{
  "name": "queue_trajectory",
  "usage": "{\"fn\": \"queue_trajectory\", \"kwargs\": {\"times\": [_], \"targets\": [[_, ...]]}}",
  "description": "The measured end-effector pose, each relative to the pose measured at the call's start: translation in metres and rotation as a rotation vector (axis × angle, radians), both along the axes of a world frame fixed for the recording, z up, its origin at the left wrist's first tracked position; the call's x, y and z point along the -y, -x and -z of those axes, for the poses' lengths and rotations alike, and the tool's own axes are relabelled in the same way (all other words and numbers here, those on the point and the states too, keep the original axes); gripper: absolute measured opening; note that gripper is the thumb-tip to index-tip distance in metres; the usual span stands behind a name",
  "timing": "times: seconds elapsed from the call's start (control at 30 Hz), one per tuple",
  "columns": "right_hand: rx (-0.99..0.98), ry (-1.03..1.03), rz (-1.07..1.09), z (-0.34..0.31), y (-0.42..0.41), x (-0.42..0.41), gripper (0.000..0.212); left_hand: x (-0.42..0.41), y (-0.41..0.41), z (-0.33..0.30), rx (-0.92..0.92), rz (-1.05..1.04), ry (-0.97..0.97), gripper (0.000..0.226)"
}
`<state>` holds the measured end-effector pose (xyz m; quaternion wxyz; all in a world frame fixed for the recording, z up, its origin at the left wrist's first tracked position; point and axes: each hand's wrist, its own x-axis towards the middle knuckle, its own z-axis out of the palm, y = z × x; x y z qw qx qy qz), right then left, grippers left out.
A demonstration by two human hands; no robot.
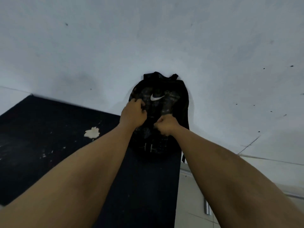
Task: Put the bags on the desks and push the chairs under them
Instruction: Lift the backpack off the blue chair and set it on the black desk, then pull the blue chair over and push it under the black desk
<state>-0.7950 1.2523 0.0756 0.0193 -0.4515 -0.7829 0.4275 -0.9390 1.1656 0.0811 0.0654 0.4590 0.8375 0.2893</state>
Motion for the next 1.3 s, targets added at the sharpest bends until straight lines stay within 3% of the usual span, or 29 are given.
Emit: {"fn": "queue_trajectory", "kwargs": {"times": [0.1,0.23,0.37,0.57,0.7,1.0,1.17,1.3], "targets": [[0.226,0.122,-0.139,0.039,-0.015,0.038,0.034,0.061,-0.021,0.048,0.238,-0.030,0.276,0.020],[0.323,0.200,-0.244,0.101,-0.041,0.101,0.033,0.152,-0.067,0.123,0.363,-0.014,0.760,0.026],[0.416,0.251,-0.395,0.156,-0.087,0.166,0.024,0.241,-0.129,0.165,0.495,-0.031,0.927,0.032],[0.520,0.295,-0.541,0.204,-0.165,0.241,0.021,0.350,-0.203,0.208,0.619,-0.126,0.996,0.043],[0.457,0.179,-0.382,0.215,-0.200,0.270,0.019,0.392,-0.232,0.221,0.662,-0.128,1.036,0.042],[0.461,0.182,-0.366,0.212,-0.234,0.335,0.011,0.450,-0.263,0.209,0.701,-0.244,0.718,0.032],[0.552,0.238,-0.519,0.222,-0.270,0.383,0.012,0.491,-0.296,0.213,0.748,-0.307,0.715,0.029],[0.515,0.208,-0.543,0.223,-0.294,0.408,0.026,0.523,-0.328,0.216,0.763,-0.347,0.735,0.030]]}}
